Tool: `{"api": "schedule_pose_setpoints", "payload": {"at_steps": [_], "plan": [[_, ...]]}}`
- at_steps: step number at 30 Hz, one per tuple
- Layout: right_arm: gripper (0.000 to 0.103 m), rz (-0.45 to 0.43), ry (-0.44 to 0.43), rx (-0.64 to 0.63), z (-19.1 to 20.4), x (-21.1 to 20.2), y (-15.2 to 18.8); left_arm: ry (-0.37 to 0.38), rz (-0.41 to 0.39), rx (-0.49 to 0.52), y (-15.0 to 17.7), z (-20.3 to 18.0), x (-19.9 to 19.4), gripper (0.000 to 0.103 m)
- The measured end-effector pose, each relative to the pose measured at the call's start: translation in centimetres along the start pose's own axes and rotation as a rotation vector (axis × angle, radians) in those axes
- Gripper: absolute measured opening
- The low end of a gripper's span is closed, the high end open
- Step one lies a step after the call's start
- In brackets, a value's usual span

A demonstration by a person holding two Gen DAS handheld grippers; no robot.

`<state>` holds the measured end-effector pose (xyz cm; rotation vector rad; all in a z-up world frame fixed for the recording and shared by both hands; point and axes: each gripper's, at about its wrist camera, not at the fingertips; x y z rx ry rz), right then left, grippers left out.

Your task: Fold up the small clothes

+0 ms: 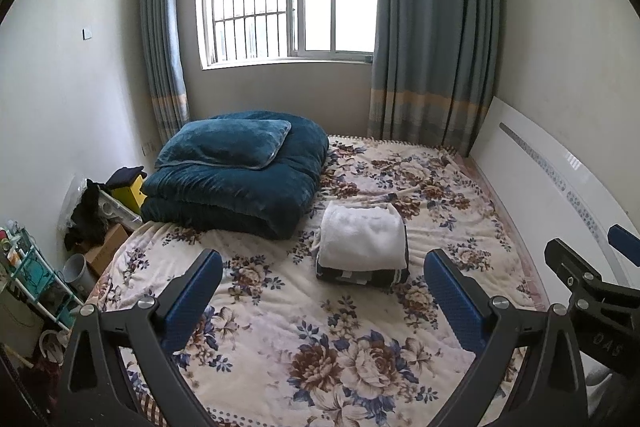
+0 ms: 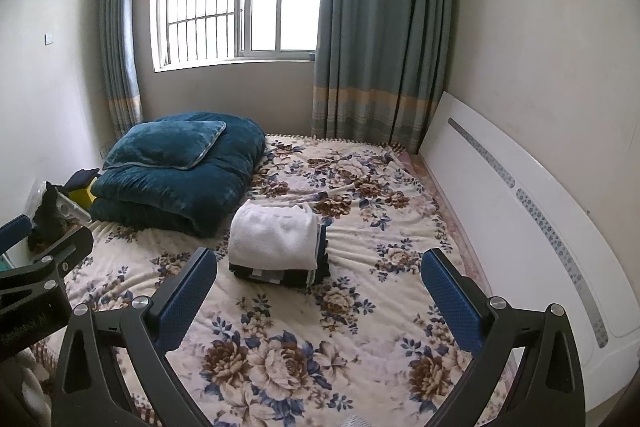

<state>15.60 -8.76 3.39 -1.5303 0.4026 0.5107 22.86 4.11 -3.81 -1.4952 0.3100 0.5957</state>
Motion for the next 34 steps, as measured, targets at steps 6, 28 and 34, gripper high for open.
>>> {"api": "schedule_pose_setpoints", "payload": {"at_steps": [6,28,34], "plan": [[0.103,-0.004,-0.001,0.003,0.2,0.2,0.0,-0.002,0.004,-0.001,0.0,0.0,-0.1,0.103],[0.103,-0.013,0.005,0.008,0.9,0.0,0.2,-0.013,-0.002,-0.006,0.4,-0.3,-0.9,0.103],[0.103,-0.015,0.008,0.016,0.7,-0.3,0.4,-0.023,-0.007,-0.007,0.6,-0.1,-1.2,0.103]]}}
Point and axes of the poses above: each gripper's, at about its wrist camera, not at the fingertips, and x roughly the way its jaws point, z to its left, y to its underside, and after that the axes turned 9 degrees about -y, right-handed
